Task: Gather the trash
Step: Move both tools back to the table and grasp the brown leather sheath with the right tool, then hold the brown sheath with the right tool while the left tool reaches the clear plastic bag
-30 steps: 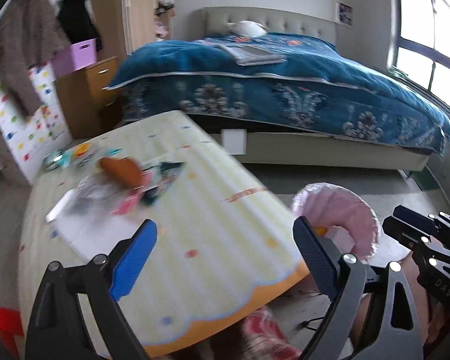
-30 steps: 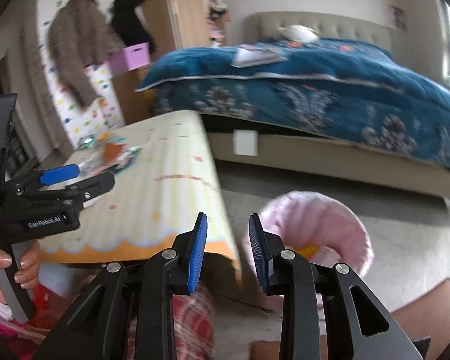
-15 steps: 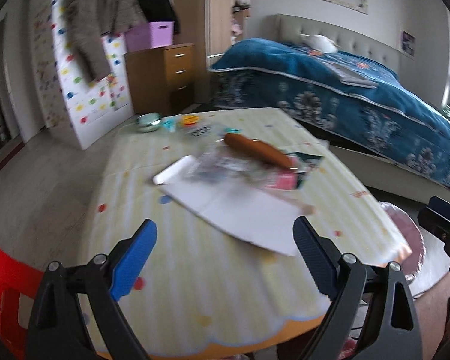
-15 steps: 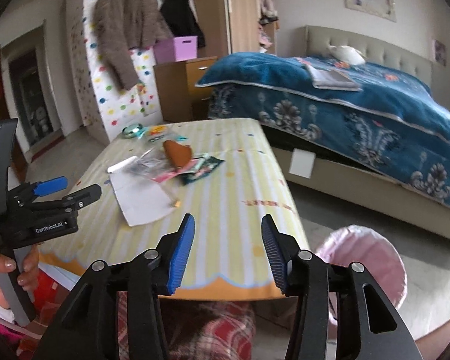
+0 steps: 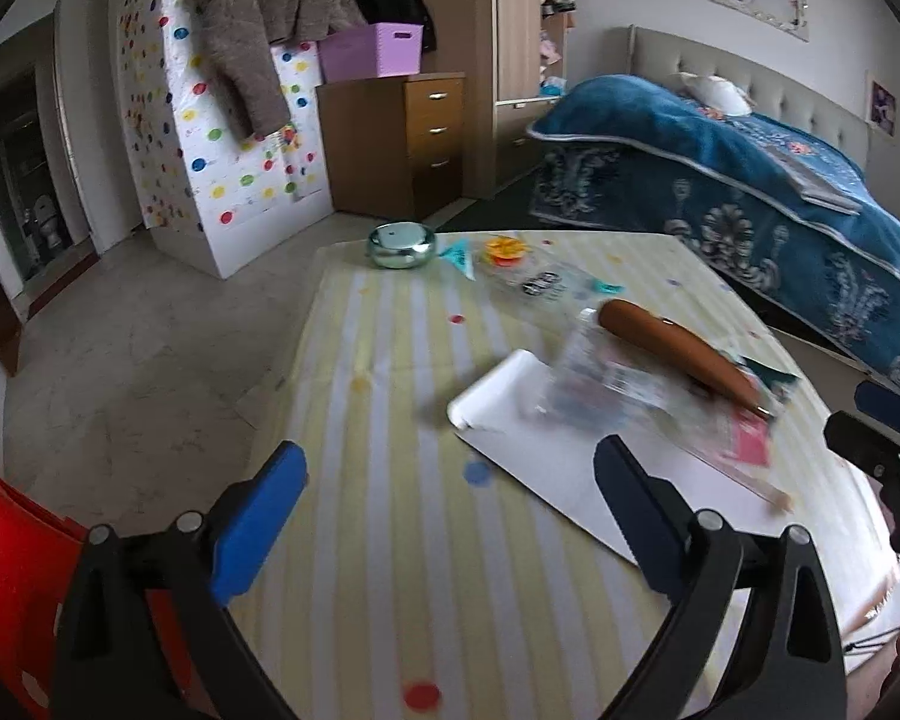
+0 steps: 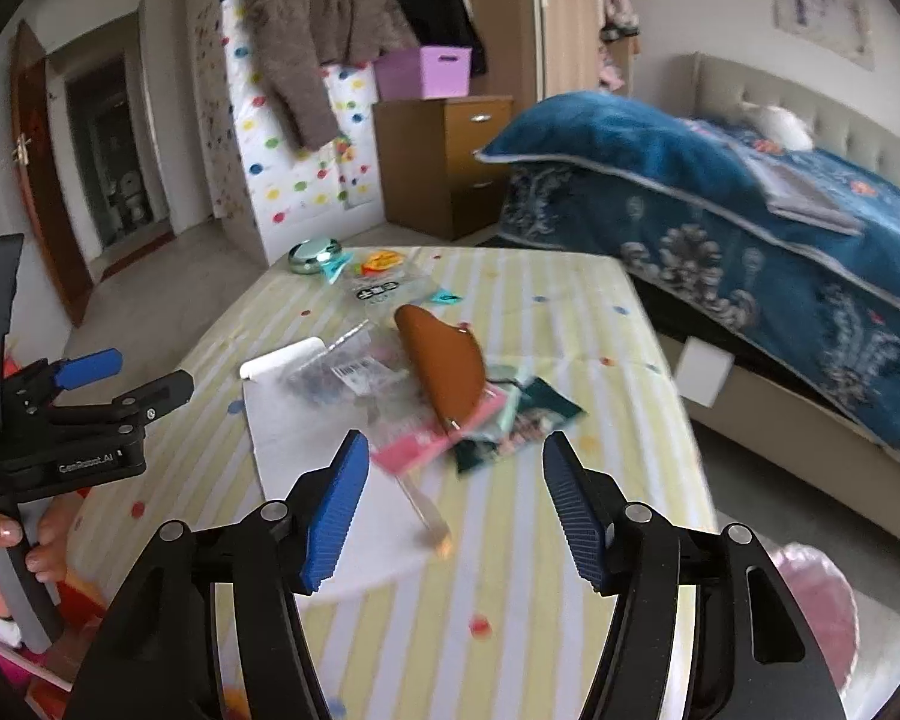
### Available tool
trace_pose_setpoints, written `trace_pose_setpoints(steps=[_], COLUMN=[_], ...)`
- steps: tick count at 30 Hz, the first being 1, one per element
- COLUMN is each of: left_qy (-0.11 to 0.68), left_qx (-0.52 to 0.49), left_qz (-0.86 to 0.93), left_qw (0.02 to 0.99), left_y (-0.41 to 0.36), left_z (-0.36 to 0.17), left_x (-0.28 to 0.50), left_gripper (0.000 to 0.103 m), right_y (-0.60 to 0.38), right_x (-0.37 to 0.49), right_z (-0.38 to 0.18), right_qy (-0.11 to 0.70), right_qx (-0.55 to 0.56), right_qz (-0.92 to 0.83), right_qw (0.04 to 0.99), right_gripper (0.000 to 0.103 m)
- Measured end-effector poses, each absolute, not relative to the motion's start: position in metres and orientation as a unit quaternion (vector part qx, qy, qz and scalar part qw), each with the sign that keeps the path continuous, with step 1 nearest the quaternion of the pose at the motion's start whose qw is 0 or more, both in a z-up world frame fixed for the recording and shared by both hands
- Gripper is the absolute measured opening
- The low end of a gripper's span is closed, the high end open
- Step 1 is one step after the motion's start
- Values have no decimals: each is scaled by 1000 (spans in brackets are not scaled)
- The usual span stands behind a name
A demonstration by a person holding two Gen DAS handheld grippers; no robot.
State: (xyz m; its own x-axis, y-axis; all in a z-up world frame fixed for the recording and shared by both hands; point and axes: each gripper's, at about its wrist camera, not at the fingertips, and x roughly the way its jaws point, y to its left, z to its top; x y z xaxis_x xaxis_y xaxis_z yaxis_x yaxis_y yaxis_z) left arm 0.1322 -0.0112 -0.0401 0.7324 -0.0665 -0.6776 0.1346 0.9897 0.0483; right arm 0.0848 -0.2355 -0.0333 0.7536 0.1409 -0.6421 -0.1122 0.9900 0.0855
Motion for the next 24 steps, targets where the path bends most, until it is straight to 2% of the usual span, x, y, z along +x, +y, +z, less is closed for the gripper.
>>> trace_pose_setpoints(steps=[8,16,18,19,24], left_qy=[385,398,401,402,408], left_qx=[53,50,47,46,37], left_qz=[-9,1,1,0,-2], left_qw=[921,916,915,914,912], left_y=[4,14,15,15,16], left_z=[-53,-64,-66,-67,-68], left_x=[187,208,207,206,191], left_gripper=[94,94,94,94,94], right_y=[-212,-207,-205,-205,-207], right_x=[160,212,216,216,193], right_z=[-52,-74,-81,-82,-84], right_qy=[383,435,446,445,439], right_qx=[-13,-29,-31,-31,-13], right_qz=[84,80,89,88,79], right_qw=[920,896,890,891,895], right_gripper=[61,61,59,53,52])
